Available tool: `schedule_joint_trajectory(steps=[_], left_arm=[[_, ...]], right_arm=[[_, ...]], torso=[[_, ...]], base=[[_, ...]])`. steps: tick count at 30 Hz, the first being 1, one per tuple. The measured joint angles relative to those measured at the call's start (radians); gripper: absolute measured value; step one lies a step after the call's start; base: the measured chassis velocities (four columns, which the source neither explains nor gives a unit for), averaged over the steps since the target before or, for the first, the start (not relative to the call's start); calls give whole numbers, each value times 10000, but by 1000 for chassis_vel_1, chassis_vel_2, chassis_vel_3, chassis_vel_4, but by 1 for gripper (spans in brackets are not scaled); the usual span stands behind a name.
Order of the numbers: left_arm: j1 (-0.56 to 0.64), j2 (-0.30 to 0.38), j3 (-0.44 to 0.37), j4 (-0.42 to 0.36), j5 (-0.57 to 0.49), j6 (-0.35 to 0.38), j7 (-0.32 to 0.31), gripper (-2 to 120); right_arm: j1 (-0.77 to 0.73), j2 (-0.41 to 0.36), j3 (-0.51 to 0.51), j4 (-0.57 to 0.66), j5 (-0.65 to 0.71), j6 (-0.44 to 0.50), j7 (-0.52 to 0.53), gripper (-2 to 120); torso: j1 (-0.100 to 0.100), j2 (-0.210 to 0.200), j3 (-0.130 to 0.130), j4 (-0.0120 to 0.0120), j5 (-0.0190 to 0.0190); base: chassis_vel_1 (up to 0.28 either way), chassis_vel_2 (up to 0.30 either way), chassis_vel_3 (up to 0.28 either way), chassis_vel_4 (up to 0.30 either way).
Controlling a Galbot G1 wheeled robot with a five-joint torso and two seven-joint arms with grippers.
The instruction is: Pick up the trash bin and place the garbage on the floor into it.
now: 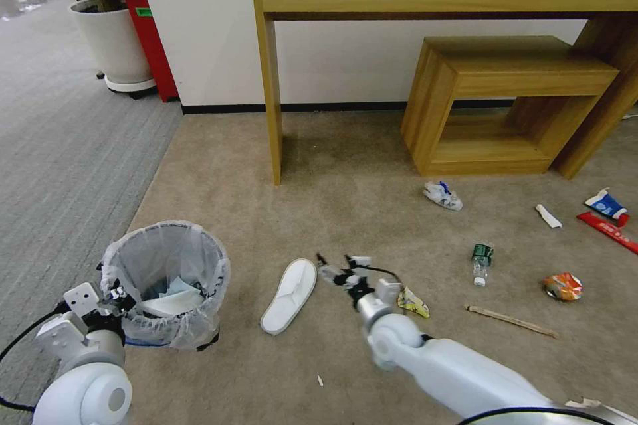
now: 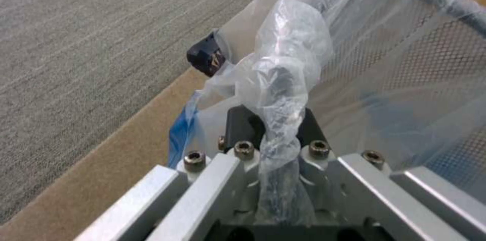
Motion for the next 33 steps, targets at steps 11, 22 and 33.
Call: schedule_joint_trajectory(steps=[11,22,33], left_arm=[[-29,-91,-40,99,24,-61,8,3],[-55,-41,-22,173,-13,-102,17,3],[-116,44,123,284,-51,-153,26,3]], right_arm=[[285,1587,-500,-1972,280,-282,454,93],[405,2219,-502,-3484,98,-307,324,88],[440,3060,-411,-4840,-249,-339,330,82]], torso=[[0,0,0,-4,-3],[0,0,0,-3,-3],[0,0,0,-3,-3]], base=[[0,0,0,0],[0,0,0,0],[0,0,0,0]])
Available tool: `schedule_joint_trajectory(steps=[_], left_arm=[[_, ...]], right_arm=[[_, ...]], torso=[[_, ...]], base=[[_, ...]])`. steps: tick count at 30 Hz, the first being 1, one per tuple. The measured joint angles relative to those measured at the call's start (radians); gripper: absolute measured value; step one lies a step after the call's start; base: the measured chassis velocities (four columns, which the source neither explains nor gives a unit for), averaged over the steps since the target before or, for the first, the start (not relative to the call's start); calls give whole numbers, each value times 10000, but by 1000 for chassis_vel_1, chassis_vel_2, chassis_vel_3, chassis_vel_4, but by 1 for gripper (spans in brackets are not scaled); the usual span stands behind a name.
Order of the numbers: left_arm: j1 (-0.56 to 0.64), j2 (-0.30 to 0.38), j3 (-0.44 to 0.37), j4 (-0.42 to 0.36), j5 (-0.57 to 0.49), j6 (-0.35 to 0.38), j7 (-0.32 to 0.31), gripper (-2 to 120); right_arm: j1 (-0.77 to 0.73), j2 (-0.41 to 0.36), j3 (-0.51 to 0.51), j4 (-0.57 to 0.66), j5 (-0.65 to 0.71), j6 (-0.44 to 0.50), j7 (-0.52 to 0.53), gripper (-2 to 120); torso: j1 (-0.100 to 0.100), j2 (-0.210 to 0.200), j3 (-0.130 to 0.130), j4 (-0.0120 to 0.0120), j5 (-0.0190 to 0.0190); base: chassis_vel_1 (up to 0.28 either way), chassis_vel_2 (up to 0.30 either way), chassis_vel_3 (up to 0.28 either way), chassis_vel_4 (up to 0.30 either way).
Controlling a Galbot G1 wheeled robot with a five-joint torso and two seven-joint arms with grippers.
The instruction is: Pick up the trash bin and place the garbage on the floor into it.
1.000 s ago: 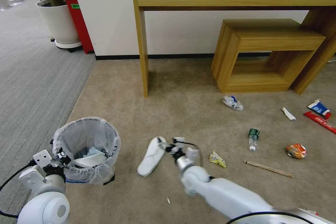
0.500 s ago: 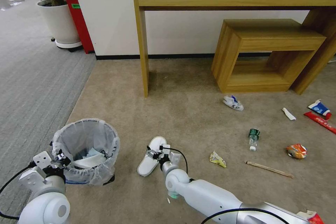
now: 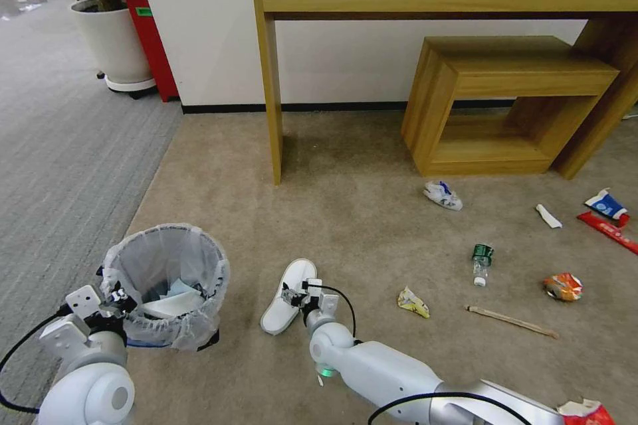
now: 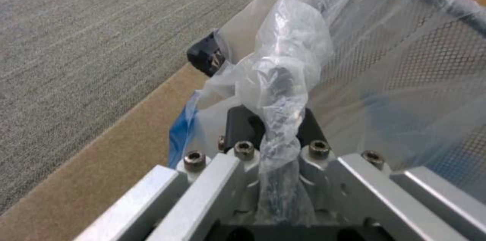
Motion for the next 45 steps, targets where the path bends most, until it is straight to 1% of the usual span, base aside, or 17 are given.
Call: schedule_joint_trajectory(steps=[9,11,13,15,16,19,20,22,23,25,26,28,30,38,40,42,45], left_arm=[[102,75,37,11,-11,-115,25,3],[133,88,64,8,-20,-139,40,3],[134,101,65,8,-24,-147,43,3],[140,134,73,23,-30,-184,68,3],[140,134,73,23,-30,-184,68,3],[145,149,94,58,-32,-224,94,3],[145,149,94,58,-32,-224,94,3],[130,166,133,91,-32,-244,103,3],[130,166,133,91,-32,-244,103,3],[118,178,159,93,-32,-252,106,3],[118,178,159,93,-32,-252,106,3],[98,183,195,131,-27,-254,110,3],[67,183,207,169,-21,-254,110,3],[-95,216,276,396,12,-249,75,3],[-117,191,337,482,59,-232,63,3],[-124,177,367,498,82,-227,59,3],[-169,139,463,494,99,-171,47,3]], right_arm=[[15,488,116,-842,-339,54,-265,72],[36,566,115,-1032,-459,64,-368,64],[39,576,114,-1064,-486,68,-402,61],[48,607,115,-1187,-594,91,-485,50],[48,607,115,-1187,-594,91,-485,50],[52,594,137,-1251,-787,139,-562,36],[52,594,137,-1251,-787,139,-562,36],[51,515,191,-1248,-907,160,-567,25],[51,515,191,-1248,-907,160,-567,25],[51,406,221,-1239,-999,176,-583,14],[51,406,221,-1239,-999,176,-583,14],[47,251,248,-1177,-1078,204,-632,3],[27,131,255,-1085,-1142,247,-660,0],[-137,-936,355,594,-1331,538,-759,0],[-206,-1502,554,1535,-1696,894,-949,0],[-225,-1665,681,1857,-1872,1056,-1003,0],[-228,-2192,1158,3024,-2329,1474,-1237,0]], torso=[[0,1,0,1,1],[0,0,0,0,0],[0,0,0,0,1],[0,0,0,0,1],[0,0,0,0,1],[0,0,0,0,1],[0,0,0,0,1],[0,0,0,0,1],[0,0,0,0,1],[0,0,0,0,1],[0,0,0,0,1],[0,0,0,0,2],[0,0,0,1,2],[0,1,0,0,2],[-1,0,0,-1,3],[0,0,0,-1,3],[0,0,-1,0,3]], base=[[0,0,0,0],[0,0,0,0],[0,0,0,0],[0,0,0,0],[0,0,0,0],[0,0,0,0],[0,0,0,0],[0,0,0,0],[0,0,0,0],[0,0,0,0],[0,0,0,0],[0,0,0,0],[0,0,0,0],[0,0,0,0],[0,0,0,0],[0,0,0,0],[0,0,0,0]])
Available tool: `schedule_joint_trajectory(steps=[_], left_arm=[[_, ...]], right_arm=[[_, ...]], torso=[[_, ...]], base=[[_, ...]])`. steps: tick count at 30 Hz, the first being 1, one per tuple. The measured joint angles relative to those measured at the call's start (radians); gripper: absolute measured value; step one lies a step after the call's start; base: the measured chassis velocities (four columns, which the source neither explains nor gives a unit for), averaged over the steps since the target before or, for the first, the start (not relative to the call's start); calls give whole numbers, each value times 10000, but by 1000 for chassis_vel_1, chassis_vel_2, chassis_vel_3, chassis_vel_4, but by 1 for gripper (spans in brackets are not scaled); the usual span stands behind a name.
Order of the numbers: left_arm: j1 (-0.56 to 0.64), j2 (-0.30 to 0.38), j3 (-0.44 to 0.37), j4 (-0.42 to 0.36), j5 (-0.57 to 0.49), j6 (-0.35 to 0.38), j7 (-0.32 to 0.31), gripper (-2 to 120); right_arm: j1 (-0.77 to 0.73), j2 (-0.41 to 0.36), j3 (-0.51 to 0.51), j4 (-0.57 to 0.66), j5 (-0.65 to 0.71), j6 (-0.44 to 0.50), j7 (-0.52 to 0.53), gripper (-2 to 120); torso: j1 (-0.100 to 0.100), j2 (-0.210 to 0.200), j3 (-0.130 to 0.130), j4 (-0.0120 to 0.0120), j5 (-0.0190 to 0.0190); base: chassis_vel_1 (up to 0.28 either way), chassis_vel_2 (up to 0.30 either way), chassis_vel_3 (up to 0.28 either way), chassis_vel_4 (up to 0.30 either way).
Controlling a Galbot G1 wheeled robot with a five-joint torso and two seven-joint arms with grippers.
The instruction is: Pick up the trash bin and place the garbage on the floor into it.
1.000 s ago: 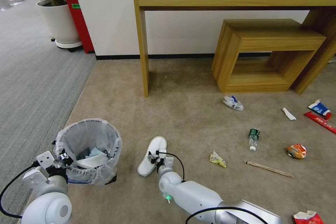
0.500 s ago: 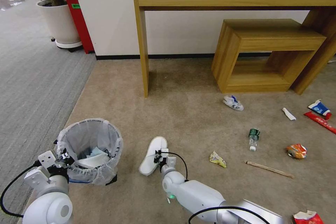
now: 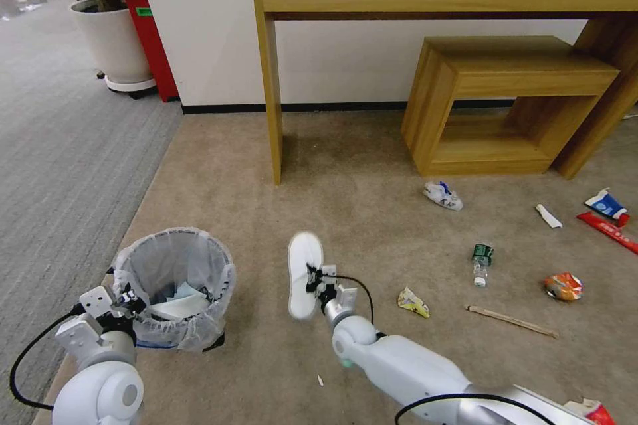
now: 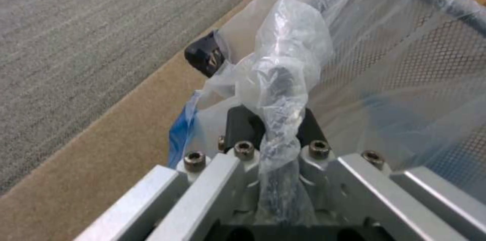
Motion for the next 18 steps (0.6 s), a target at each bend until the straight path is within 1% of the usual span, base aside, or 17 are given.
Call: schedule_joint_trajectory(steps=[1,3,4,6,8,9,12,14,16,18], left_arm=[[0,0,0,0,0,0,0,3],[-23,-9,74,-63,0,48,-6,3],[-23,-9,74,-63,0,48,-6,3],[-27,-12,145,-141,11,75,-7,3],[-28,-21,194,-203,28,97,-9,3],[-28,-21,194,-203,28,97,-9,3],[-23,-39,268,-334,69,130,-11,3],[-17,-42,283,-374,78,142,-11,3],[6,-44,303,-490,98,171,-13,3],[20,-44,306,-533,103,175,-13,3]], right_arm=[[0,0,0,0,0,0,0,0],[96,-403,280,796,-386,310,-336,0],[96,-403,280,796,-386,310,-336,0],[313,-864,470,1541,-717,648,-742,0],[498,-1132,537,1996,-891,829,-974,0],[498,-1132,537,1996,-891,829,-974,0],[837,-1346,578,2584,-1378,1115,-1343,0],[930,-1378,565,2742,-1541,1200,-1442,0],[1214,-1499,402,3278,-1777,1301,-1603,0],[1324,-1533,315,3451,-1856,1318,-1664,0]], torso=[[0,0,0,0,0],[0,0,0,1,1],[0,0,0,1,1],[0,0,0,-1,1],[0,0,0,-2,-2],[0,0,0,-2,-2],[0,0,0,1,-1],[0,-1,0,0,0],[0,0,0,0,-2],[0,-1,0,0,-1]], base=[[0,0,0,0],[0,0,0,0],[0,0,0,0],[0,0,0,0],[0,0,0,0],[0,0,0,0],[0,0,0,0],[0,0,0,0],[0,0,0,0],[0,0,0,0]])
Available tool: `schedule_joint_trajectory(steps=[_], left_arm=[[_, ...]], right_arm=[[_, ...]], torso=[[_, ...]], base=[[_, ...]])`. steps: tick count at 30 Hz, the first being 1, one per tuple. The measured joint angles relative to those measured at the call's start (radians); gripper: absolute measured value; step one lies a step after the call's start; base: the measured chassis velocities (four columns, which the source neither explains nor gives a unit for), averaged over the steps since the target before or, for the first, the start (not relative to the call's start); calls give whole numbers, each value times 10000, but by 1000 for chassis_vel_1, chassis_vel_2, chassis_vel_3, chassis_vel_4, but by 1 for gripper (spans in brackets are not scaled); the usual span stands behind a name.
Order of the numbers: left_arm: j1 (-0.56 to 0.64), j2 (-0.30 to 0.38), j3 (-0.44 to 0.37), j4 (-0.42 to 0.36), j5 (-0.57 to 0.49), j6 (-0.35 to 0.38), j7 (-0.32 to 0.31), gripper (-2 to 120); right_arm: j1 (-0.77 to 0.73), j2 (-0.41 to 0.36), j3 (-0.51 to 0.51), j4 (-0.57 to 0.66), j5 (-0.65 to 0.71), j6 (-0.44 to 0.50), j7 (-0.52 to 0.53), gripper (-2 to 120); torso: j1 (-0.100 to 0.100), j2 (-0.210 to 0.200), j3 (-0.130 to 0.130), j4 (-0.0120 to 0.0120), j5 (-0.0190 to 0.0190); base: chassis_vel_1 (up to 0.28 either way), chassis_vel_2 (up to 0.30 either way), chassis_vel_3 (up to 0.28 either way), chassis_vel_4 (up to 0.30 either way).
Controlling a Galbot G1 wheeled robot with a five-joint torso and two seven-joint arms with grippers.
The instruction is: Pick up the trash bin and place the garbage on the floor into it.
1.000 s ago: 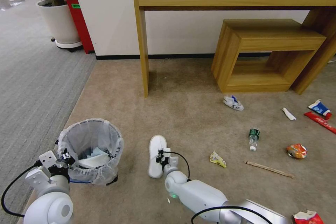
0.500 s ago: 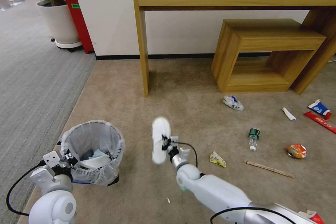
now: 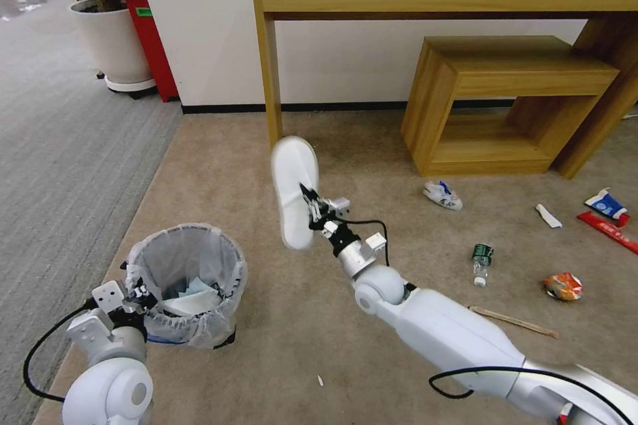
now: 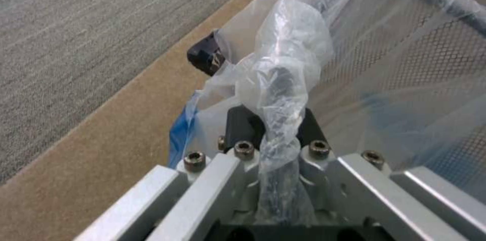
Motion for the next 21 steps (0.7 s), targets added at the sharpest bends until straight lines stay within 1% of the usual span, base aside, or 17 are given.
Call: schedule_joint_trajectory(steps=[2,4,7,8,12,13,16,17,20,21], left_arm=[[46,8,19,-121,6,13,-1,3],[64,12,36,-159,9,17,-1,3],[128,10,109,-332,41,43,7,3],[128,10,109,-332,41,43,7,3],[200,-14,189,-586,108,114,34,3],[200,-14,189,-586,108,114,34,3],[261,-27,256,-776,153,183,56,3],[261,-27,256,-776,153,183,56,3],[337,-21,276,-931,171,206,75,3],[337,-21,276,-931,171,206,75,3]], right_arm=[[379,-19,-302,316,-306,128,-209,0],[528,8,-433,340,-431,202,-282,0],[1129,310,-909,269,-803,441,-490,0],[1129,310,-909,269,-803,441,-490,0],[1652,854,-1338,51,-1147,579,-690,0],[1652,854,-1338,51,-1147,579,-690,0],[1952,1418,-1669,-370,-1539,880,-903,0],[1952,1418,-1669,-370,-1539,880,-903,0],[2211,1857,-1924,-715,-1779,1064,-1034,0],[2211,1857,-1924,-715,-1779,1064,-1034,0]], torso=[[0,1,0,0,-1],[0,1,0,0,-1],[0,1,0,1,-2],[0,1,0,1,-2],[0,1,0,-1,-3],[0,1,0,-1,-3],[0,1,1,0,-3],[0,1,1,0,-3],[0,0,0,0,-3],[0,0,0,0,-3]], base=[[0,0,0,0],[0,0,0,0],[0,0,0,0],[0,0,0,0],[0,0,0,0],[0,0,0,0],[0,0,0,0],[0,0,0,0],[0,0,0,0],[0,0,0,0]])
